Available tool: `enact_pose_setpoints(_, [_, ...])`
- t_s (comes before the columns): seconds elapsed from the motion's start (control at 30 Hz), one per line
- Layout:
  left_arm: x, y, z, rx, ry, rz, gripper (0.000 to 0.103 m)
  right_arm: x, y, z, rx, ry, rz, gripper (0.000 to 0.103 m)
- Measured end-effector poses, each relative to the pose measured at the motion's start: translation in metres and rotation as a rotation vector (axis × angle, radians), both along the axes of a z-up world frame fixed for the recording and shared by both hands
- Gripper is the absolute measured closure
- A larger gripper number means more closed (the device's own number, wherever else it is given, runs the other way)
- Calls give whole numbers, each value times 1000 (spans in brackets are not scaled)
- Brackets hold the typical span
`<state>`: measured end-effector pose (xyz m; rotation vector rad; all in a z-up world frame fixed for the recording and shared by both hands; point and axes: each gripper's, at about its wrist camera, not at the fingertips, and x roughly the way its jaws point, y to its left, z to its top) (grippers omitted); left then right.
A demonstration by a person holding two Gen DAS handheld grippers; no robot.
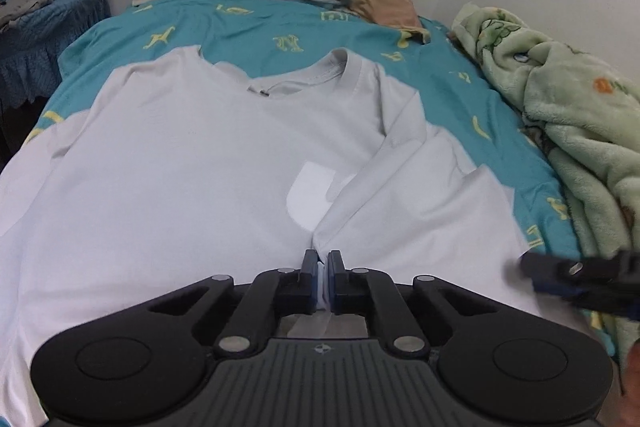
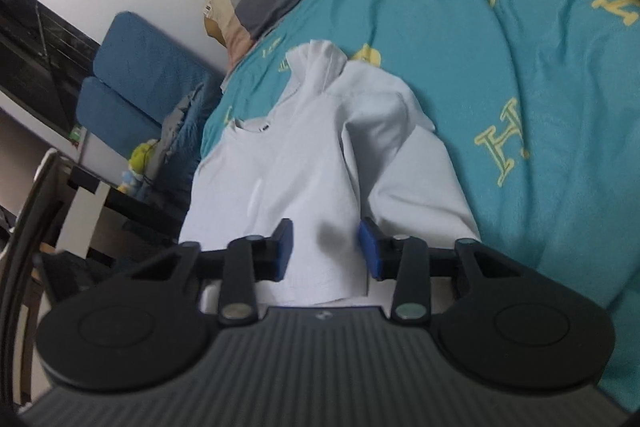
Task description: Fold clothes
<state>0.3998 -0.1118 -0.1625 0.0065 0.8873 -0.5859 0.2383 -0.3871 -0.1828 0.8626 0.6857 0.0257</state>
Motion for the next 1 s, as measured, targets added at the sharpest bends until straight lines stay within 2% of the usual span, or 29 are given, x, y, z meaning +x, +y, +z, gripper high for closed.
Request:
enact_pose_setpoints(0.03, [1, 0, 5, -8, -4, -3, 98, 1, 2, -3, 3, 4, 3, 93])
enact_pose_setpoints(0.07, [4, 1, 13, -33, -6, 5, 99, 1, 2, -3, 14, 4, 4, 96])
enact_pose_setpoints(0.17, [18, 3, 43, -140, -17, 41, 99, -2, 5, 3, 69, -5, 3, 99])
enact_pose_setpoints(0.27, [38, -3, 74, -224, -36, 39, 99, -5, 9, 13, 140, -64, 21, 99])
enact_pose_setpoints(0.4, [55, -9, 62, -162, -36, 75, 100, -1, 18, 20, 230, -112, 61, 100])
enact_pose_setpoints(0.47, [64, -11, 56, -131, -35, 93, 100, 4, 23, 20, 241, -129, 73, 100])
enact_pose_setpoints(0.6, [81, -17, 43, -67, -34, 130, 102, 12, 30, 6, 277, -57, 64, 98])
enact_pose_setpoints(0.7, [93, -21, 34, -20, -34, 157, 102, 17, 32, -3, 244, 9, 68, 97])
enact_pose_setpoints(0.9, [119, -29, 15, 76, -32, 212, 102, 26, 32, -16, 129, 85, 103, 97])
enact_pose_setpoints(0.97, [108, -25, 24, 77, -32, 195, 100, 27, 33, -20, 128, 109, 138, 97])
enact_pose_setpoints(1.0, [100, -23, 31, 81, -37, 184, 96, 27, 34, -19, 124, 112, 154, 96])
